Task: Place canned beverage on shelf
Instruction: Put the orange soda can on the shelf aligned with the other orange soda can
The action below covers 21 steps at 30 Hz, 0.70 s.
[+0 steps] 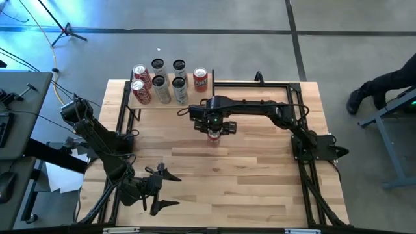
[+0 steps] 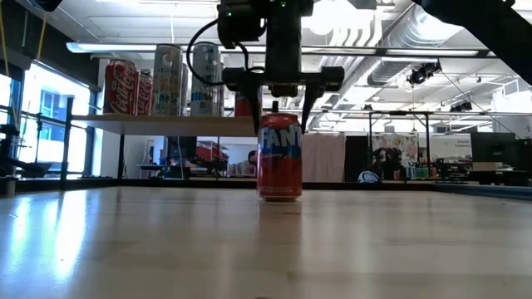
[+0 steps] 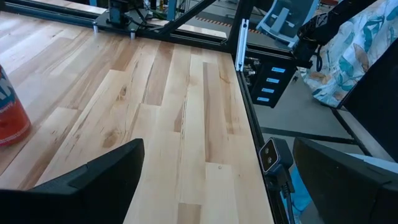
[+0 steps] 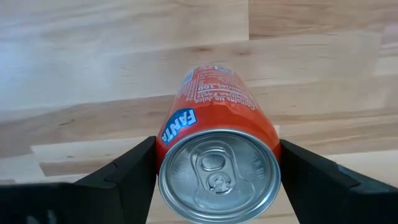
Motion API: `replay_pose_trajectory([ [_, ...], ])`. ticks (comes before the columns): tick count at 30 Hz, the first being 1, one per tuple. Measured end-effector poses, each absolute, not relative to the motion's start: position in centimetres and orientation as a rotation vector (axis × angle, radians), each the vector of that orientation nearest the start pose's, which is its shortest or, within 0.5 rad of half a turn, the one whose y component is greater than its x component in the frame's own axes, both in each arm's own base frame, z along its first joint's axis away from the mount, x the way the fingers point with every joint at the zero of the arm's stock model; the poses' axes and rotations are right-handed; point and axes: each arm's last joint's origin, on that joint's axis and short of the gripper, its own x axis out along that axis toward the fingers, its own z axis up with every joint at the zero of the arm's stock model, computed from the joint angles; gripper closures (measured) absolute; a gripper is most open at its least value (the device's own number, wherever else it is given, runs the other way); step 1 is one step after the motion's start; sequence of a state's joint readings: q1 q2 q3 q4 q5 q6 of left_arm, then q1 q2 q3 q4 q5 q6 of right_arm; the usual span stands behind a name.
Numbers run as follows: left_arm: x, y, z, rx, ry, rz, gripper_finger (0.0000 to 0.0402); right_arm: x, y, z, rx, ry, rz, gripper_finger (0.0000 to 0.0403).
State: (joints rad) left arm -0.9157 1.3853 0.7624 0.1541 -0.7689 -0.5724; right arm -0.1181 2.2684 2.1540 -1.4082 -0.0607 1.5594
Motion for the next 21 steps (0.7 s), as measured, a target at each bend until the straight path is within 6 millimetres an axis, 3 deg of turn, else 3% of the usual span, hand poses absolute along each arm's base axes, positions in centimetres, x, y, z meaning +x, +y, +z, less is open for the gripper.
replay_pose_trajectory([
  [9, 18.9, -21.3, 22.9, -0.217, 0.339, -0.050, 0.0014, 44.2, -5.1, 24.1, 1.279, 1.184, -1.159, 0.0113],
  [21, 18.9, -21.3, 22.9, -0.217, 0.339, -0.050, 0.0014, 44.3, -3.9, 23.7, 1.206, 1.185, -1.169, 0.0017],
])
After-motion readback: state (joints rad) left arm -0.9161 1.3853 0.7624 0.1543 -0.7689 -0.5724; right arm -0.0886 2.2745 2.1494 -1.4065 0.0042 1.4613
